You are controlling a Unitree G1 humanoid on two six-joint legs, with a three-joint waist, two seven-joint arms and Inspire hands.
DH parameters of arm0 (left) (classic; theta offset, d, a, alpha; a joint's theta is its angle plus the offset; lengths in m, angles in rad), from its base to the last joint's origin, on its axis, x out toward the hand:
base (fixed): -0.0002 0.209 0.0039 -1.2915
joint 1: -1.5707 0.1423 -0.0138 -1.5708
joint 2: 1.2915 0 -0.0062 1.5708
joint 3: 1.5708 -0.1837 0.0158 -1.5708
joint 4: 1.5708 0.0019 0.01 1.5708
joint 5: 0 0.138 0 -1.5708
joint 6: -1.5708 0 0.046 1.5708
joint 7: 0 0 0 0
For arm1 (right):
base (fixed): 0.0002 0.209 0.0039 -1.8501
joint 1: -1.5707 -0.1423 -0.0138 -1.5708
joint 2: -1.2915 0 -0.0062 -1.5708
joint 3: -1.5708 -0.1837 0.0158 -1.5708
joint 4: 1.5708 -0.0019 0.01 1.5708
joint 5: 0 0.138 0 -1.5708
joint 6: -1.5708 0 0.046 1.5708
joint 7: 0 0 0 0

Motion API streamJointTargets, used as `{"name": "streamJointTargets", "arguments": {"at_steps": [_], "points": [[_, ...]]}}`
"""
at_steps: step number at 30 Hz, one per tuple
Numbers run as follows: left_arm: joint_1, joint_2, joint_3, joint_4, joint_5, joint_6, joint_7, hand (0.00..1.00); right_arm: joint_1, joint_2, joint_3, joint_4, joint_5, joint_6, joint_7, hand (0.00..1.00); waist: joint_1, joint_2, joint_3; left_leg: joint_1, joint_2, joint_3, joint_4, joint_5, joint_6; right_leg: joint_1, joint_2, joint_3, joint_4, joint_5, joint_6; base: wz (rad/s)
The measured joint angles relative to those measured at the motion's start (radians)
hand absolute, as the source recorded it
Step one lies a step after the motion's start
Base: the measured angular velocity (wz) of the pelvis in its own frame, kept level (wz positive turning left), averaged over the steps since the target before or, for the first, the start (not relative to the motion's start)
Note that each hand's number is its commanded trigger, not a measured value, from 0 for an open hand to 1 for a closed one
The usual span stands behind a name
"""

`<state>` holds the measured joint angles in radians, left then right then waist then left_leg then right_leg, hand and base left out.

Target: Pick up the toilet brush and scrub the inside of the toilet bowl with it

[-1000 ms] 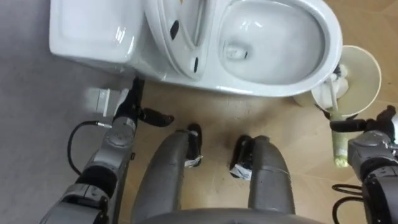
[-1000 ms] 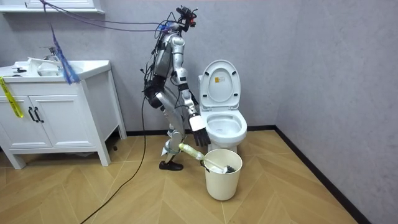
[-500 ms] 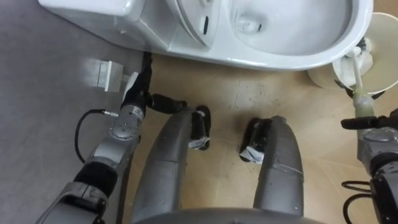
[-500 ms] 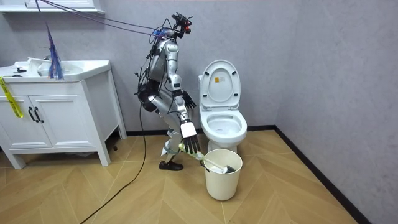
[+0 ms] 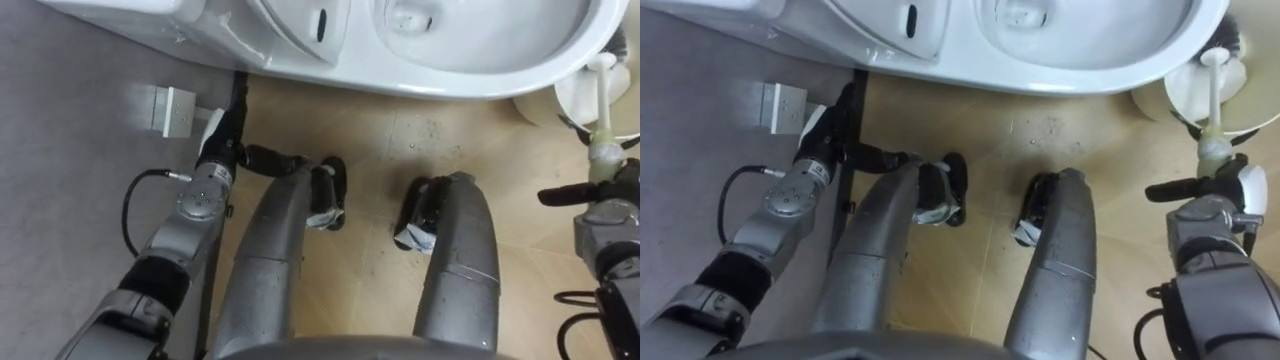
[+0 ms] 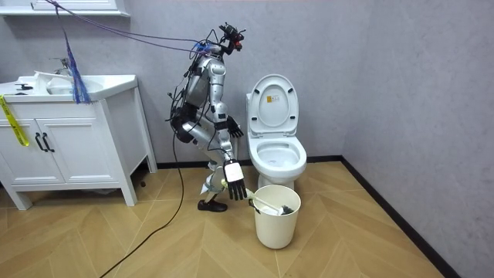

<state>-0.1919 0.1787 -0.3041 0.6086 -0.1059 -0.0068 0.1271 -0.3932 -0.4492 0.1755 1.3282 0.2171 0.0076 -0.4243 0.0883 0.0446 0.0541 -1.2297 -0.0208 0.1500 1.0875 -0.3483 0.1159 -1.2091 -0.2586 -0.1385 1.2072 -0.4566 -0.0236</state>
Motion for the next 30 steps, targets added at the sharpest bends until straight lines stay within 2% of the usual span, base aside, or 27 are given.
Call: {"name": "streamJointTargets", "arguments": {"at_steps": [3,4,5,6,11,19,30], "points": [[0.001,0.001,-0.007,-0.001,0.000,0.000,0.000,0.00,0.000,-0.005,0.004,0.000,0.012,-0.001,0.000,0.00,0.004,0.001,-0.0002,-0.002,0.000,0.004,0.009,-0.006,-0.001,-0.006,-0.001,0.006,0.014,-0.008,-0.001,0.01],[0.001,0.002,-0.014,-0.001,0.000,0.000,0.000,0.00,0.000,-0.009,0.018,0.000,0.014,-0.001,0.000,0.13,0.006,0.001,-0.0007,-0.004,0.000,0.005,0.009,-0.006,-0.001,-0.010,0.000,0.007,0.015,-0.008,-0.001,0.00],[0.002,0.002,-0.015,-0.001,-0.001,0.000,0.000,0.00,0.000,-0.011,0.024,0.000,0.014,-0.001,0.000,0.93,0.006,0.002,-0.0008,-0.005,0.000,0.005,0.009,-0.006,-0.001,-0.012,0.000,0.008,0.016,-0.008,-0.002,0.00],[0.004,0.002,-0.015,-0.002,-0.001,0.000,0.000,0.00,0.000,-0.012,0.031,0.000,0.014,-0.001,0.000,1.00,0.006,0.002,-0.0007,-0.008,0.001,0.005,0.010,-0.006,-0.002,-0.014,-0.001,0.007,0.018,-0.009,-0.004,0.00],[0.019,0.005,-0.015,-0.015,-0.001,0.001,0.000,0.00,-0.005,-0.016,0.048,0.000,0.023,0.003,-0.001,1.00,0.005,0.002,-0.0007,-0.008,0.005,0.005,0.012,-0.008,-0.006,-0.015,-0.001,0.006,0.020,-0.012,-0.008,-0.01],[0.038,0.032,-0.026,-0.037,-0.001,0.001,0.000,0.00,-0.014,-0.021,0.047,0.000,0.058,0.005,0.000,1.00,0.000,0.002,-0.0006,-0.014,0.009,-0.004,0.025,-0.012,-0.013,-0.015,-0.001,-0.002,0.030,-0.018,-0.016,0.00],[0.049,0.034,-0.029,-0.039,-0.002,0.001,0.000,0.00,-0.009,-0.021,0.045,-0.005,0.079,0.003,-0.003,1.00,0.000,0.002,-0.0006,-0.017,0.008,-0.005,0.026,-0.012,-0.013,-0.014,-0.002,0.000,0.030,-0.019,-0.015,0.00]]}}
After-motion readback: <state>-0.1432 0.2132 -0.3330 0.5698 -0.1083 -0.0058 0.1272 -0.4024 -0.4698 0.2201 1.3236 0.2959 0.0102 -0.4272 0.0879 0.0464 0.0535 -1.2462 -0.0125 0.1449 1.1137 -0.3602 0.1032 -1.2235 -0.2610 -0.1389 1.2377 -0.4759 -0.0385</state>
